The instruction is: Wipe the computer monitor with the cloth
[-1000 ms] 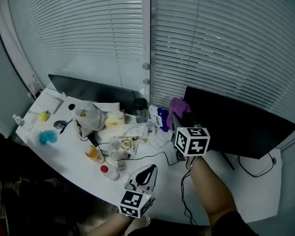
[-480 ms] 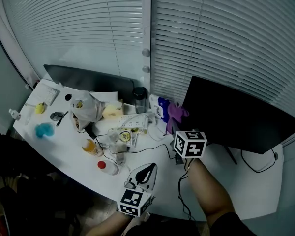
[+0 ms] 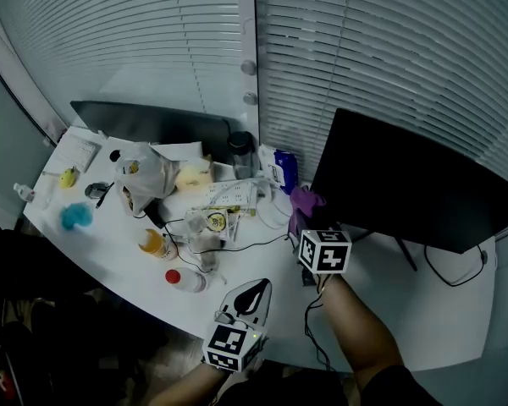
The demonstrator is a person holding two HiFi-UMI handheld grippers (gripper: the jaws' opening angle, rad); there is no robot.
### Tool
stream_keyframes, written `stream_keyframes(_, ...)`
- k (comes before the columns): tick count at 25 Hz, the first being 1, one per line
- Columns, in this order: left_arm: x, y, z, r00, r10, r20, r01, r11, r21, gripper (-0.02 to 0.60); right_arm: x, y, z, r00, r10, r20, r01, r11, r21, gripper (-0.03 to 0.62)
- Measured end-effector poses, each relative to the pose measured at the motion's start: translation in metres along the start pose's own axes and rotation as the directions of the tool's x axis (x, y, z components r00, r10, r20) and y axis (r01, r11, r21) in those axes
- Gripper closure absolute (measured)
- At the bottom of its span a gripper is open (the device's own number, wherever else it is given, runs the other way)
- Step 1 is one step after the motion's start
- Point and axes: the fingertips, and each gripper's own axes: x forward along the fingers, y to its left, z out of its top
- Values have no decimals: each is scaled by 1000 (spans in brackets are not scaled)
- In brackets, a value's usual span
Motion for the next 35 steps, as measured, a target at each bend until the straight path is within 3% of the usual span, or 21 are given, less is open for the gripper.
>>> stream_keyframes(16, 3, -12, -16, 999, -19, -27, 18, 1000, -21, 575, 0, 9, -58, 994, 35, -105, -35, 999, 2, 514)
stream_keyframes(28, 5, -13, -23, 998, -17, -54, 16, 1000, -26, 575, 11, -2, -66, 991, 28, -130, -25, 999, 28, 514)
stream_keyframes(35, 12, -17, -25, 998, -26, -59, 24, 1000, -19, 575, 16, -28, -69, 991, -19, -134, 26, 998, 53, 514)
